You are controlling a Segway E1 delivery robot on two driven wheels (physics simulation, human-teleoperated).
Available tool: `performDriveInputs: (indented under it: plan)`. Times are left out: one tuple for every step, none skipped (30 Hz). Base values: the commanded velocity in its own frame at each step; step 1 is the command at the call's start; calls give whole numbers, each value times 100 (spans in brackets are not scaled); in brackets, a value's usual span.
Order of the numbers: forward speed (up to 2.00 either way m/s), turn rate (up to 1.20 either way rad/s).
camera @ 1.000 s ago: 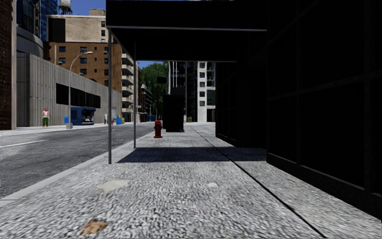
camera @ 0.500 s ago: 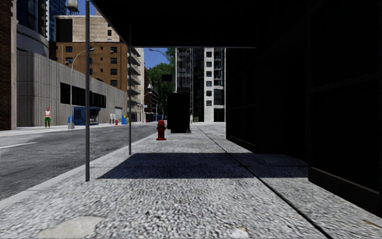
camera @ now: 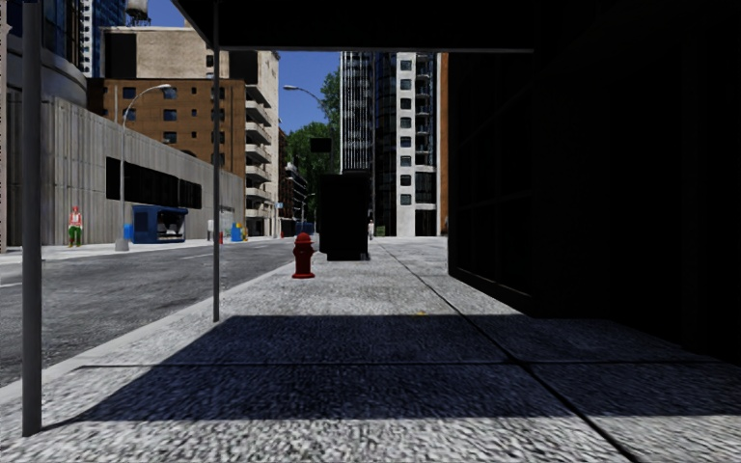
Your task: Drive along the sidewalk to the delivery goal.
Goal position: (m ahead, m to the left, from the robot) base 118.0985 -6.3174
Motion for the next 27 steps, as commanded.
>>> performDriveInputs:
  plan:
    - [200, 0]
    - [200, 0]
    - [200, 0]
    - [200, 0]
    - [200, 0]
    - [200, 0]
    - [200, 0]
    - [200, 0]
    - [200, 0]
    - [200, 0]
    - [200, 0]
    - [200, 0]
    - [200, 0]
    - [200, 0]
    - [200, 0]
    - [200, 0]
    - [200, 0]
    - [200, 0]
    - [200, 0]
    - [200, 0]
    - [200, 0]
    - [200, 0]
    - [200, 0]
    - [200, 0]
    - [200, 0]
    - [200, 0]
    - [200, 0]
